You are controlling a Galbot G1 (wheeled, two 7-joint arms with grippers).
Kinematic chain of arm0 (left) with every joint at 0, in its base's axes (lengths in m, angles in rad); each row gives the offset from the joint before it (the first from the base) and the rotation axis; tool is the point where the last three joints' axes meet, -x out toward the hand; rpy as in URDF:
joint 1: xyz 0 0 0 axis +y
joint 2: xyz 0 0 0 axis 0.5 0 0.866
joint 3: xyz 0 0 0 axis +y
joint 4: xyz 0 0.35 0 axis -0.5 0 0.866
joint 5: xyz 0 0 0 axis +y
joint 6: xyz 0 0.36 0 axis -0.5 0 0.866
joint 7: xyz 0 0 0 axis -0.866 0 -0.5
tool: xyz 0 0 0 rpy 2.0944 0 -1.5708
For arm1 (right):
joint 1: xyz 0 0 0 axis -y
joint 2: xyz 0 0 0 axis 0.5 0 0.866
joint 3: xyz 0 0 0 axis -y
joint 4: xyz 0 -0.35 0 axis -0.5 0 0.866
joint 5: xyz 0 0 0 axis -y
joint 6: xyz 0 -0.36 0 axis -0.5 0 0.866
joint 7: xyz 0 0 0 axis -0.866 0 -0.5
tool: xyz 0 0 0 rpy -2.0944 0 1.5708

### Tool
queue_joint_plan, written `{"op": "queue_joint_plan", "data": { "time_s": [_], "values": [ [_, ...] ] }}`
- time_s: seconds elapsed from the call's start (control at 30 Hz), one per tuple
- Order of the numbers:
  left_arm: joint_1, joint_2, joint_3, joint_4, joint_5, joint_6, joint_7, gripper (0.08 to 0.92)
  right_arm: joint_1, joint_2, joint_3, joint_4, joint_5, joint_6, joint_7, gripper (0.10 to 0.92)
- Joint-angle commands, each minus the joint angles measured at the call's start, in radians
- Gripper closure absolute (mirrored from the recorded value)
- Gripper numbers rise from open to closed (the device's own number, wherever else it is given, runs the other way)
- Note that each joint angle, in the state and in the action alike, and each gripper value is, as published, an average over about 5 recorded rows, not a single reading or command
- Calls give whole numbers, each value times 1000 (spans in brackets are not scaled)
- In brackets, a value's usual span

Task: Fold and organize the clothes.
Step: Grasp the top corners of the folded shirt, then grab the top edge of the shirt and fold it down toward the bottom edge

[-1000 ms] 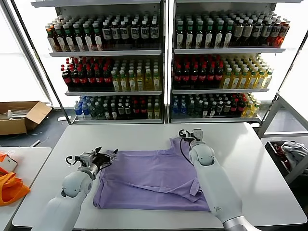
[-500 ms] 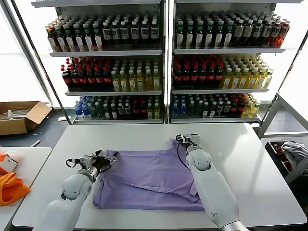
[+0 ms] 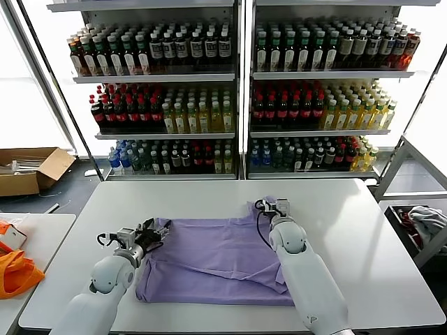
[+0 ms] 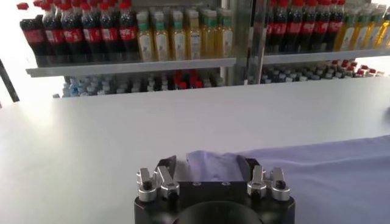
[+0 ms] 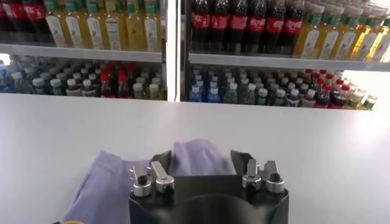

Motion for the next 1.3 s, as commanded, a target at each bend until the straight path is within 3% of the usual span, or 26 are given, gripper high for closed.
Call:
{"op": "queue_joint_plan", "data": {
  "time_s": [0.03,0.37,0.5,0.9,1.3],
  "values": [
    [8,-5,3,-8,1,-6,1,509,-19,-1,-2,25,4,-10,7,535],
    [8,-19,3,-13,15,-54,7,795,-37,0,12,74,18,-2,14,829],
    [7,-26,1,-29,24,-87,10,893,-54,-4,24,130,17,4,15,908],
    [60,-27,-25,-142,48,-152,-19,911,-128,-19,56,382,37,15,25,915],
    [198,19,-97,-265,55,-151,-12,911,-343,-52,61,620,43,10,53,915]
  ]
}}
